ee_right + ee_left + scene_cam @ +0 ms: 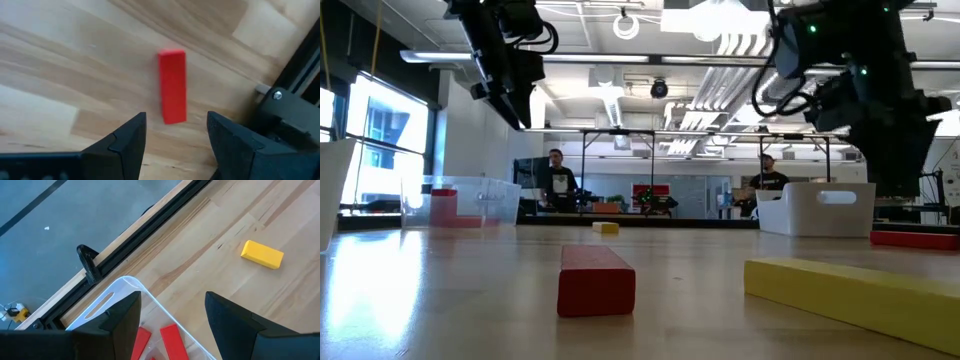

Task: Sort & place blocks by color
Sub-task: Put the red block into the transparent bin

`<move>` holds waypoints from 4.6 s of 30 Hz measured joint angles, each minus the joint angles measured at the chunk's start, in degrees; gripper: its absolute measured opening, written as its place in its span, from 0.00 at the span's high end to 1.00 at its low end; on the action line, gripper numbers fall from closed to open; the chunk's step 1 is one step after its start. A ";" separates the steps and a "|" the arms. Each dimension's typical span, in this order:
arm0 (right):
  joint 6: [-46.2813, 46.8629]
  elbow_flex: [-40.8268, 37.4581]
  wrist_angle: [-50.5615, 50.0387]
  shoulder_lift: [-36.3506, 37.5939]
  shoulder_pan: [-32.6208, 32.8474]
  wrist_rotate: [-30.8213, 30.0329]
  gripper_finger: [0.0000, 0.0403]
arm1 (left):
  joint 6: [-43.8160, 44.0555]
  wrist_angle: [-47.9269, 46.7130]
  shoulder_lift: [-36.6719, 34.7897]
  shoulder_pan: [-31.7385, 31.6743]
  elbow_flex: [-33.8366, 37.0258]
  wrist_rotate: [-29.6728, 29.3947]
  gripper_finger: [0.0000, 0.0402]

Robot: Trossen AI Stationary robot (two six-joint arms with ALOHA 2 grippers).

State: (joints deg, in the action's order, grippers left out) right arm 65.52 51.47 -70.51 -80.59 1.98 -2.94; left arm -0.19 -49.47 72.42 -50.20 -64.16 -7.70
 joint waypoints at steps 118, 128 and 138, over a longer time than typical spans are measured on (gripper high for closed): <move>-67.95 38.04 33.01 -21.86 -14.32 -7.77 0.83 | 48.61 36.25 14.58 17.32 0.00 22.49 0.58; -66.33 38.04 32.96 -21.87 -14.34 -7.67 0.83 | 47.05 37.96 14.58 18.28 0.00 22.33 0.80; -65.21 38.04 32.99 -21.85 -14.30 -8.54 0.83 | 46.18 37.83 14.58 18.74 0.00 22.23 0.87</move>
State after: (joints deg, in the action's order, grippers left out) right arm 0.31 89.52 -37.52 -102.43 -12.32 -11.49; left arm 45.99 -11.64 87.00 -31.46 -64.16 14.52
